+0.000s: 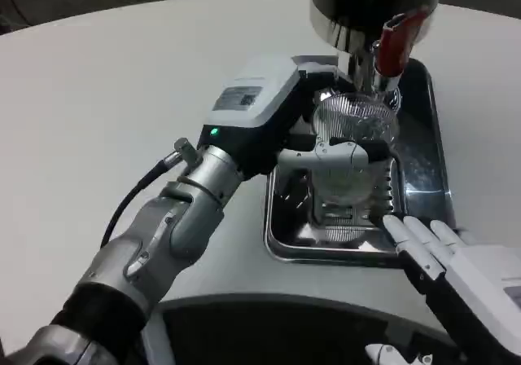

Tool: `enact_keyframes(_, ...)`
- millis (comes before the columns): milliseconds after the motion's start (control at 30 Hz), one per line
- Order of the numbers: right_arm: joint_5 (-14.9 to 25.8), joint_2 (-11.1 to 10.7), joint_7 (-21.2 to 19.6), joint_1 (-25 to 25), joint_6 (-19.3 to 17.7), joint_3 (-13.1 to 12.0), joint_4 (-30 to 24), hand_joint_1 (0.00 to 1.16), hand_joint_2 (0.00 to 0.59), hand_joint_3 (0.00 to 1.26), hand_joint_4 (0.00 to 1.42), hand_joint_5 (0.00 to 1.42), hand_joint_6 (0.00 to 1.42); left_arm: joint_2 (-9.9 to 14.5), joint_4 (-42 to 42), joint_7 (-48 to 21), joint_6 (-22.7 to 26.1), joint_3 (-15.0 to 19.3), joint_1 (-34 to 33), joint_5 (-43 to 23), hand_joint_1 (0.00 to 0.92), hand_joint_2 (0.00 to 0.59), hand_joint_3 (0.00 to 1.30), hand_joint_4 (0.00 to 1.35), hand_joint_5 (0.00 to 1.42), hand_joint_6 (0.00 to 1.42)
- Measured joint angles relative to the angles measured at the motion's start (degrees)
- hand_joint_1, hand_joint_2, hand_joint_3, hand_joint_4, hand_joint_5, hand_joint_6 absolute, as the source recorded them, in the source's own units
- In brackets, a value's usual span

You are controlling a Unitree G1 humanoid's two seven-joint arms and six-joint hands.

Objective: Grasp the cup under the faucet to collect the drink, then remove the cup.

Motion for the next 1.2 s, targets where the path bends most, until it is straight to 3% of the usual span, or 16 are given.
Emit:
enact_keyframes(100, -0.12, -0.38, 0.03, -0.18, 1.09, 0.54, 0.00, 0.33, 0.406, 0.00, 0.00, 0.00, 0.00, 0.24, -0.01, -0.04, -0.20, 0.00, 0.00, -0.03, 0.052, 0.024, 0.18, 0.01, 0.22, 0.55)
enact_keyframes(233, -0.61, -1.71, 0.45, -0.90, 2.97, 1.82, 0.00, 0.33, 0.406, 0.00, 0.00, 0.00, 0.00, 0.73, -0.01, -0.98, -0.78, 0.00, 0.00, -0.23, 0.030, 0.013, 0.07, 0.00, 0.16, 0.51)
enact_keyframes(667, -1.73, -4.24, 0.82, -2.33, 7.24, 4.53, 0.00, 0.33, 0.406, 0.00, 0.00, 0.00, 0.00, 1.83, -1.30, -1.13, -6.45, 1.99, 2.30, -3.83, 0.044, 0.018, 0.08, 0.00, 0.20, 0.51)
enact_keyframes(933, -1.93, -4.97, 0.85, -3.22, 8.82, 5.19, 0.00, 0.33, 0.406, 0.00, 0.00, 0.00, 0.00, 3.06, -8.26, -1.32, -7.45, 4.77, 7.13, -5.52, 0.050, 0.027, 0.11, 0.00, 0.24, 0.53)
enact_keyframes(1200, -2.00, -5.72, 0.85, -3.38, 9.33, 5.61, -0.02, 0.33, 0.407, 0.00, 0.00, 0.00, 0.00, 4.18, -17.45, -3.07, -8.37, 7.89, 13.15, -8.99, 0.053, 0.039, 0.16, 0.13, 0.33, 0.60)
